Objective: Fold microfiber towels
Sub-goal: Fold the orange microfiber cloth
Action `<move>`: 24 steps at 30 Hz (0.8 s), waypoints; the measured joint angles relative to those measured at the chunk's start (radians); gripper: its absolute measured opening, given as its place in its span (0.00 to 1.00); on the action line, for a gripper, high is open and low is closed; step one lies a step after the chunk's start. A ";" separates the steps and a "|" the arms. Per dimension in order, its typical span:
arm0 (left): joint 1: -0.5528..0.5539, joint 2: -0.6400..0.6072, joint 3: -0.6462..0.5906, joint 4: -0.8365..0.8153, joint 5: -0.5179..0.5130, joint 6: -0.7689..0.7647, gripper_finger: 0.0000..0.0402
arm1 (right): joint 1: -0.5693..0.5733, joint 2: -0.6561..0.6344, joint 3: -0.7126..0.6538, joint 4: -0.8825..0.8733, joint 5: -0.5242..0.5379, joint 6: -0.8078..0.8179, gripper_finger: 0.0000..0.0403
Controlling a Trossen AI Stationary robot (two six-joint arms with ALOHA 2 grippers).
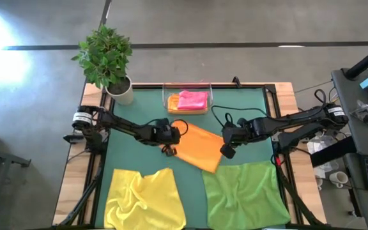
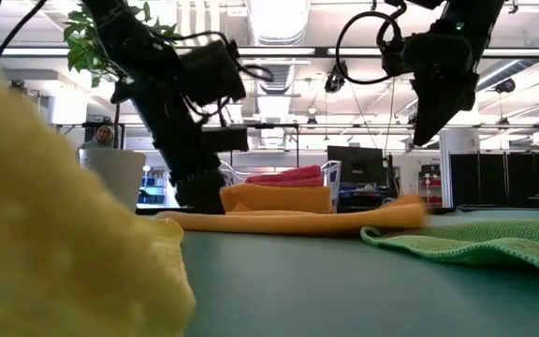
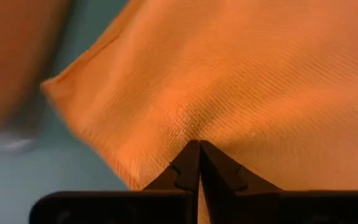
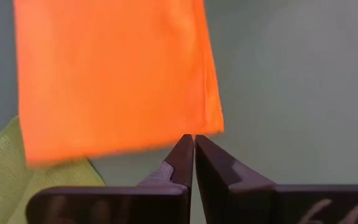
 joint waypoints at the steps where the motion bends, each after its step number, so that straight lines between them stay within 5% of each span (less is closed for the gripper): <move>1: 0.009 -0.001 0.003 -0.016 -0.035 0.000 0.00 | 0.000 0.000 0.000 0.000 0.000 0.008 0.02; 11: -0.010 -0.108 0.109 -0.082 0.012 -0.077 0.00 | 0.000 -0.002 0.000 0.012 0.000 0.034 0.02; 17: -0.069 -0.122 0.125 0.151 0.194 -0.156 0.00 | 0.000 -0.002 0.000 0.051 0.000 0.044 0.02; 24: -0.119 -0.023 0.124 0.355 0.208 -0.159 0.00 | 0.000 -0.002 0.001 0.113 0.000 0.043 0.02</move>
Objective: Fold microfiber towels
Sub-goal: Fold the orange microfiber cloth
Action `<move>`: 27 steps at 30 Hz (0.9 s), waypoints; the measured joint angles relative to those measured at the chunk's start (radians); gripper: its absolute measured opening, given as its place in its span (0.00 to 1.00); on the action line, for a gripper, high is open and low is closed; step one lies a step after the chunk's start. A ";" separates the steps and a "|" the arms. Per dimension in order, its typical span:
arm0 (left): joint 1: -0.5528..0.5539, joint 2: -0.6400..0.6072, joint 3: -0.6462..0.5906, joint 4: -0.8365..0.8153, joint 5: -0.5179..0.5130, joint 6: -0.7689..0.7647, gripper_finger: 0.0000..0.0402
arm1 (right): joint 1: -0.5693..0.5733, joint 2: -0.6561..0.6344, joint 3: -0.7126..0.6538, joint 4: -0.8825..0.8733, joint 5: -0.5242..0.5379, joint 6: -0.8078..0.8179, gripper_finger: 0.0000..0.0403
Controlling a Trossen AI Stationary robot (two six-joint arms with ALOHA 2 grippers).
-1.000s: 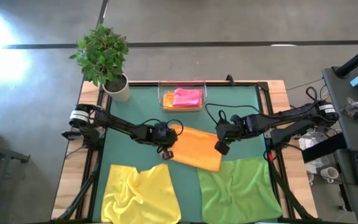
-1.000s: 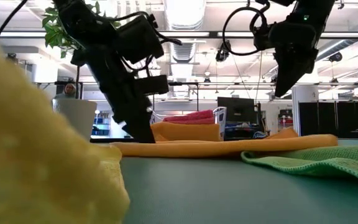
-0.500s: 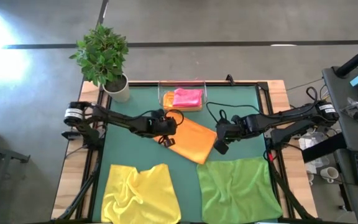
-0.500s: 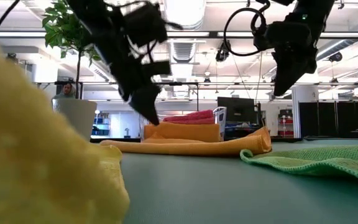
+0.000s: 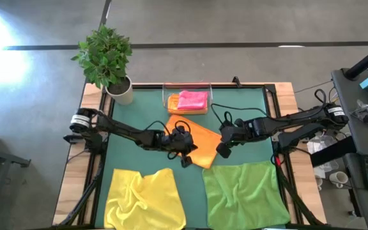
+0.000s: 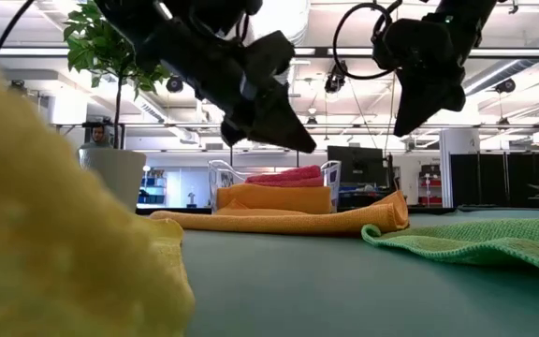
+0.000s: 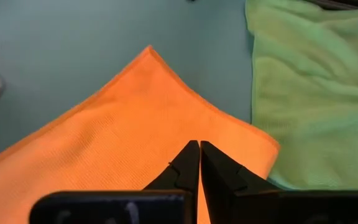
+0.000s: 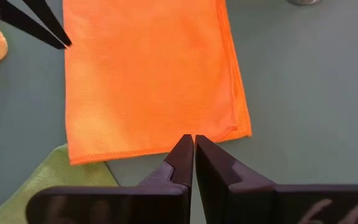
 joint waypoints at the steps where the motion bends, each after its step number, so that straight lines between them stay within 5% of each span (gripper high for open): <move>1: -0.004 0.014 0.000 0.019 0.000 0.000 0.00 | 0.000 0.000 0.000 0.001 0.000 0.000 0.02; 15: -0.032 0.194 0.018 0.032 0.117 -0.043 0.00 | 0.000 0.001 0.000 0.012 0.000 -0.002 0.02; 27: -0.056 0.120 0.023 -0.410 0.118 0.075 0.00 | 0.000 0.001 0.000 0.012 0.001 -0.002 0.02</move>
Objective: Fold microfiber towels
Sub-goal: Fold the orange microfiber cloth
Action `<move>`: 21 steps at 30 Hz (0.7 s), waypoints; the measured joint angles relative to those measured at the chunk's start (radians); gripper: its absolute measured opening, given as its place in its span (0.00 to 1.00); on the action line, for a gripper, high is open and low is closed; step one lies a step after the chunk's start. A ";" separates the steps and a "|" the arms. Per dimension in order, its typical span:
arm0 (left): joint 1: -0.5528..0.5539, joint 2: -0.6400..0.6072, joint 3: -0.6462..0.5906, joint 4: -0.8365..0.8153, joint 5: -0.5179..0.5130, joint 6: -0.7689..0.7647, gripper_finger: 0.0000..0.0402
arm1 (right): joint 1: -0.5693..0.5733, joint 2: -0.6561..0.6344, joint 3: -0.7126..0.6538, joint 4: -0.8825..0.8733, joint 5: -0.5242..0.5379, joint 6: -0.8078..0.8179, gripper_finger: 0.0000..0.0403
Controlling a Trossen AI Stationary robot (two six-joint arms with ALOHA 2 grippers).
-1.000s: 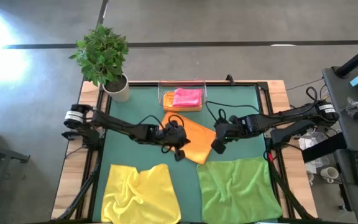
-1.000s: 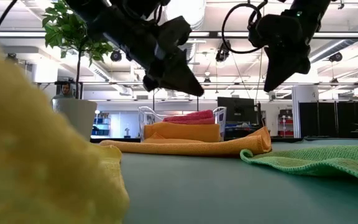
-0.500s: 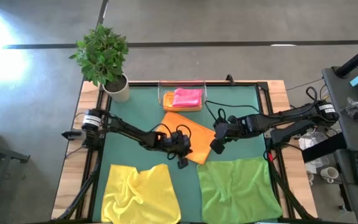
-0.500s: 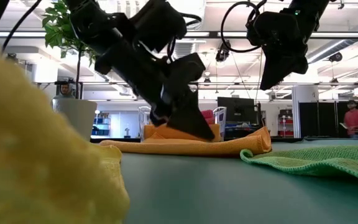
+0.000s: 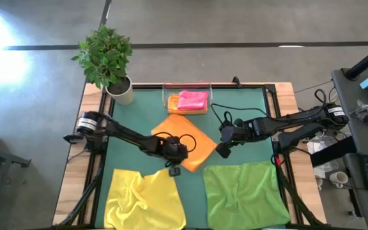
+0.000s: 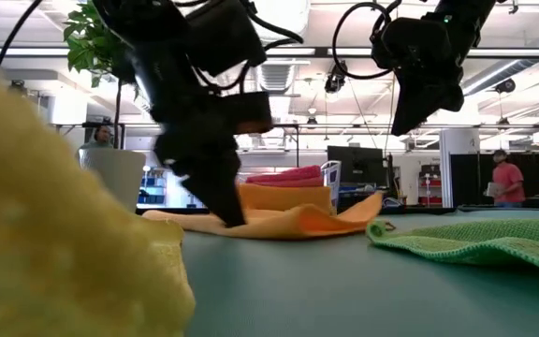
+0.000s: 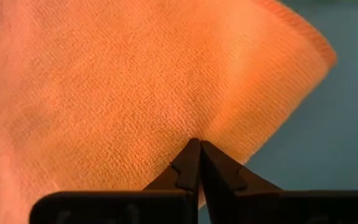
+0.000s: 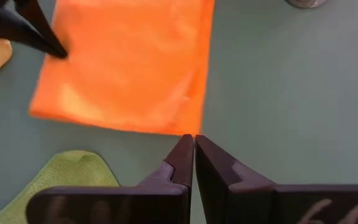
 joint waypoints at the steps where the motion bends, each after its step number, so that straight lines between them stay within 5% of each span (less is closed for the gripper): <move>1: 0.000 -0.015 0.000 -0.038 0.000 0.022 0.00 | 0.000 0.000 0.000 0.000 0.000 0.000 0.02; 11: -0.001 -0.153 -0.013 -0.404 -0.042 0.202 0.00 | 0.000 0.000 0.000 0.000 0.001 0.000 0.02; 21: -0.002 -0.311 -0.007 -0.440 -0.058 0.270 0.01 | 0.000 0.000 0.000 0.048 -0.005 -0.074 0.04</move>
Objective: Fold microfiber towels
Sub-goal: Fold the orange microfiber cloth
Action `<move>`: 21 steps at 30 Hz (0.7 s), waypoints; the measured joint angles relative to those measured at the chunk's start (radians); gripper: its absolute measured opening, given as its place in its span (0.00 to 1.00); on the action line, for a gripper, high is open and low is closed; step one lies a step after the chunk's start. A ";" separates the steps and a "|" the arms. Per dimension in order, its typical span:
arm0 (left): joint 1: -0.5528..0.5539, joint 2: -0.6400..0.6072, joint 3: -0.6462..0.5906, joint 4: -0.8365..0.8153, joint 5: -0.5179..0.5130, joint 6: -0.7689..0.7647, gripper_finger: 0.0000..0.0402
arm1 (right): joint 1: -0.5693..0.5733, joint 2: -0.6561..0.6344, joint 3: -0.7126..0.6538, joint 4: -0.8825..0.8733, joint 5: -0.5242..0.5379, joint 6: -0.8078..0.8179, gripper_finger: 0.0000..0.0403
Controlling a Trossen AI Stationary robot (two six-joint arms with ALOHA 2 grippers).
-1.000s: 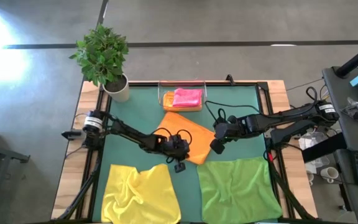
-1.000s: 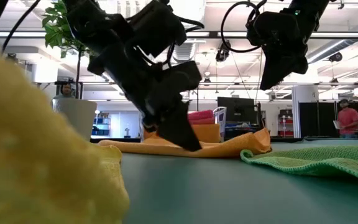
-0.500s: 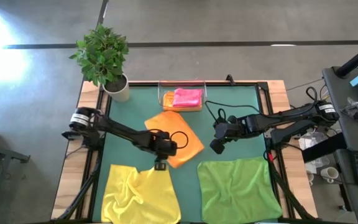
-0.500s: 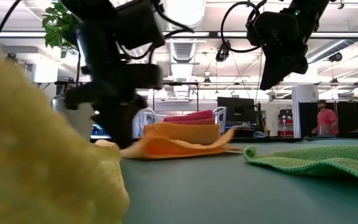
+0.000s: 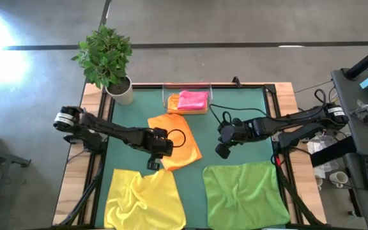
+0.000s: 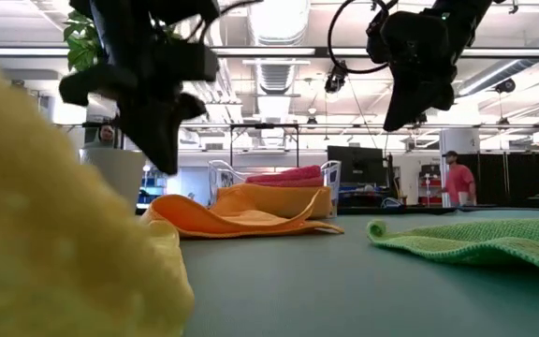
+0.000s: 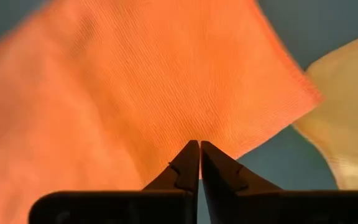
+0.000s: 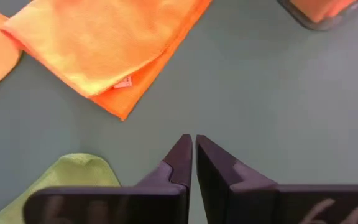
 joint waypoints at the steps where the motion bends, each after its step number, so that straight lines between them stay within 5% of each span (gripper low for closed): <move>1: 0.000 -0.013 0.003 0.000 0.000 0.004 0.02 | 0.000 0.000 0.000 0.005 -0.003 -0.012 0.05; 7: 0.000 -0.071 0.031 -0.035 0.002 -0.084 0.18 | 0.000 0.000 0.000 0.042 -0.064 -0.145 0.19; 13: -0.026 -0.081 0.046 -0.034 0.058 -0.125 0.38 | 0.000 0.000 -0.004 0.161 -0.136 -0.444 0.32; 21: -0.156 -0.029 0.042 0.014 0.050 -0.125 0.43 | 0.000 0.048 -0.005 0.286 -0.192 -0.844 0.37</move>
